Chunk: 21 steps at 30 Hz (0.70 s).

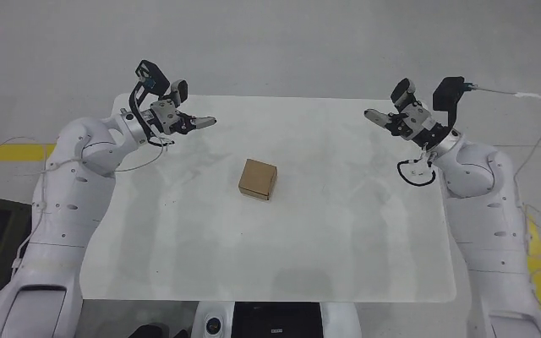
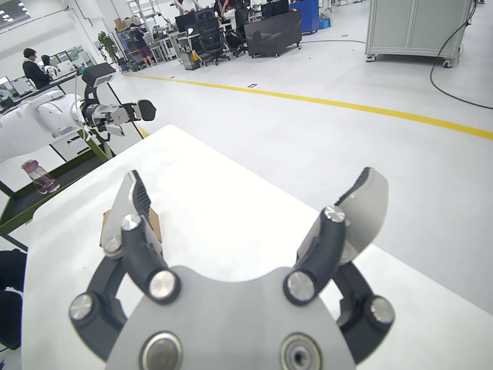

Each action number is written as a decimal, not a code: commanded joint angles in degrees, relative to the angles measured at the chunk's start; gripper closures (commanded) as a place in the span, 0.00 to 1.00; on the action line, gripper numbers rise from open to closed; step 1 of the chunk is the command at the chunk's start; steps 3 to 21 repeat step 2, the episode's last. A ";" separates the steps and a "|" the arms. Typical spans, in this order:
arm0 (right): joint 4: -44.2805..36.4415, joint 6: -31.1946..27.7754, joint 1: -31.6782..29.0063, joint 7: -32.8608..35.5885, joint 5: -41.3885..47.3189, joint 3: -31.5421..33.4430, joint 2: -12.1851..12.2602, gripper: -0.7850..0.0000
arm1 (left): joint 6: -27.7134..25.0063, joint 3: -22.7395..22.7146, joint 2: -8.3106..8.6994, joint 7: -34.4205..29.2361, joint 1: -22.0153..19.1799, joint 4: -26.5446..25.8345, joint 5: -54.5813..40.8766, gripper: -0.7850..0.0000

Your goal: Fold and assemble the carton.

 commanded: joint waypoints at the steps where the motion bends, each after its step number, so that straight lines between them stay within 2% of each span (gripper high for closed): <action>1: 0.00 0.00 0.00 0.00 0.00 0.00 0.00 0.00 | 0.00 0.00 0.00 0.00 0.00 0.00 0.00 0.00; 21: 0.00 0.00 0.00 0.00 0.00 0.00 0.00 0.00 | 0.00 0.00 0.00 0.00 0.00 0.00 0.00 0.00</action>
